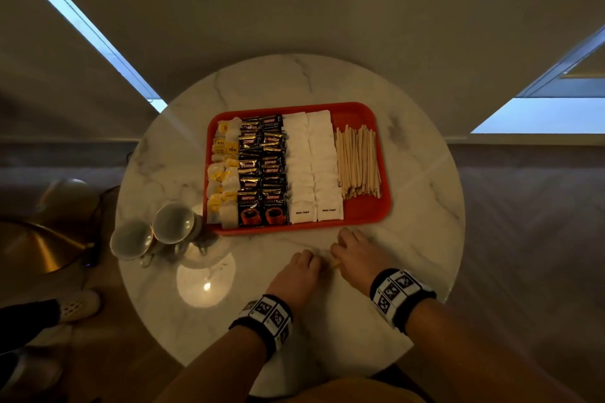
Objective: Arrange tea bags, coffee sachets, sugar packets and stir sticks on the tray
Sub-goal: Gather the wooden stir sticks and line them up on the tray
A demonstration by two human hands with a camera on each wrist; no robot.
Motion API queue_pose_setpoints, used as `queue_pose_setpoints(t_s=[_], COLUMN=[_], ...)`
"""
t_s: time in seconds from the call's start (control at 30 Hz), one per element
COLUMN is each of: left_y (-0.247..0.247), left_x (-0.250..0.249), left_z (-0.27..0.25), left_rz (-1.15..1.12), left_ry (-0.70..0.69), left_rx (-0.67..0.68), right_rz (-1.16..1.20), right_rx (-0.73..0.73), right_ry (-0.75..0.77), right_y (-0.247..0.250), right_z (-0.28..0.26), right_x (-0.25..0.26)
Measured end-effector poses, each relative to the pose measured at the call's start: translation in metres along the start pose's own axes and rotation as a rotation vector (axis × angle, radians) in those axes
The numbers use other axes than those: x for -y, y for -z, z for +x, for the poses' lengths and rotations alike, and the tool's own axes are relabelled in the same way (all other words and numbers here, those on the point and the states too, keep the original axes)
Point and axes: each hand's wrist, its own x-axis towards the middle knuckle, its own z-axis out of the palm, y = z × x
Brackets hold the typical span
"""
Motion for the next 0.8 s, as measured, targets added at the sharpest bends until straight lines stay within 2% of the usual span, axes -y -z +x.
queue_pose_setpoints(t_s=[0.3, 0.8], left_y=[0.004, 0.004], left_x=[-0.005, -0.004], left_z=[0.013, 0.012], left_rz=[0.141, 0.222], left_ry=[0.014, -0.053], left_rx=[0.031, 0.049], right_rz=[-0.07, -0.074], right_rx=[0.04, 0.109], right_ry=[-0.073, -0.053], right_y=[0.0, -0.005], right_z=[0.004, 0.007], right_x=[0.005, 0.008])
